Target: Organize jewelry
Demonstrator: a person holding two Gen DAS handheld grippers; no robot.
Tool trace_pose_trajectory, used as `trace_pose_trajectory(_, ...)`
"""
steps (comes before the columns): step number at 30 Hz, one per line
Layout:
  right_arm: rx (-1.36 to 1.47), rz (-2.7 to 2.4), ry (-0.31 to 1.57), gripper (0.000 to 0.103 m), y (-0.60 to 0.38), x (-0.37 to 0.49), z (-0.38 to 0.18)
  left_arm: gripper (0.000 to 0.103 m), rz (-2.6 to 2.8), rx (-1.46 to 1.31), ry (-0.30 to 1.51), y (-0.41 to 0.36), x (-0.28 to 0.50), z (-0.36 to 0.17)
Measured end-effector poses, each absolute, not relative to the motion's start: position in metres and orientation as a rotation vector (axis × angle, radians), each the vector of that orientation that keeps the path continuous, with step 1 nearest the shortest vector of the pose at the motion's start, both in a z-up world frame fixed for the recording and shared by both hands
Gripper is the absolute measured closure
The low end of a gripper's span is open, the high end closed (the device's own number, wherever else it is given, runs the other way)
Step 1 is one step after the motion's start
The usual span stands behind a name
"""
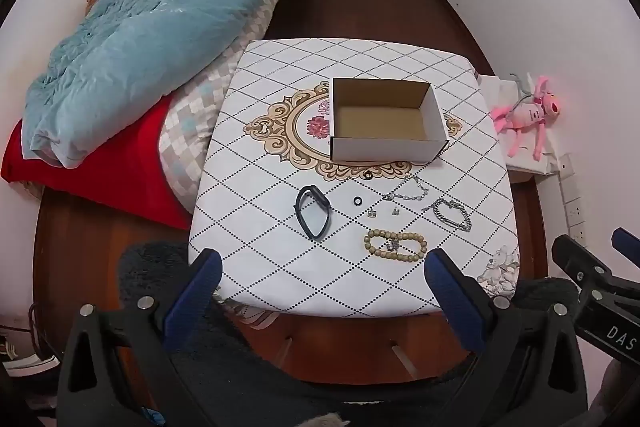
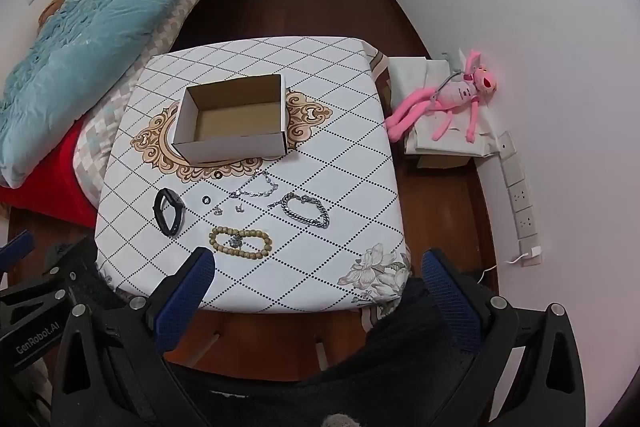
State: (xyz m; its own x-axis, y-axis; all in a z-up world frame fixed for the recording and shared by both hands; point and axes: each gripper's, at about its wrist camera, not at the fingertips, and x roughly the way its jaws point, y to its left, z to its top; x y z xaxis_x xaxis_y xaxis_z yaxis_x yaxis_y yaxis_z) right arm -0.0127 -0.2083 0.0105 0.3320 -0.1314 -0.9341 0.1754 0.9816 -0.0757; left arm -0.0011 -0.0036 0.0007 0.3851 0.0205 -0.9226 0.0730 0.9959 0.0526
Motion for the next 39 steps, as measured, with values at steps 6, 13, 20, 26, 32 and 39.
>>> trace_pose_trajectory(6,0.045,-0.199,1.214,0.000,-0.208,-0.012,0.011,0.000,-0.062,0.058,1.183,-0.007,-0.002,0.003)
trace_pose_trajectory(13,0.054,-0.202,1.212,0.000,-0.214,-0.009,0.014,0.000,-0.071,0.054,1.184,-0.006,-0.001,0.005)
trace_pose_trajectory(20,0.044,-0.196,1.212,0.000,-0.208,-0.013,0.013,0.000,-0.074,0.051,1.179,-0.005,-0.002,0.007)
trace_pose_trajectory(26,0.046,-0.193,1.208,0.000,-0.209,-0.013,0.015,0.000,-0.075,0.051,1.179,-0.005,-0.003,0.008)
trace_pose_trajectory(32,0.043,-0.193,1.205,0.000,-0.206,-0.013,0.017,0.000,-0.077,0.050,1.180,-0.003,-0.003,0.009)
trace_pose_trajectory(39,0.035,-0.183,1.205,0.000,-0.207,-0.013,0.018,0.000,-0.076,0.056,1.172,-0.003,-0.005,0.012)
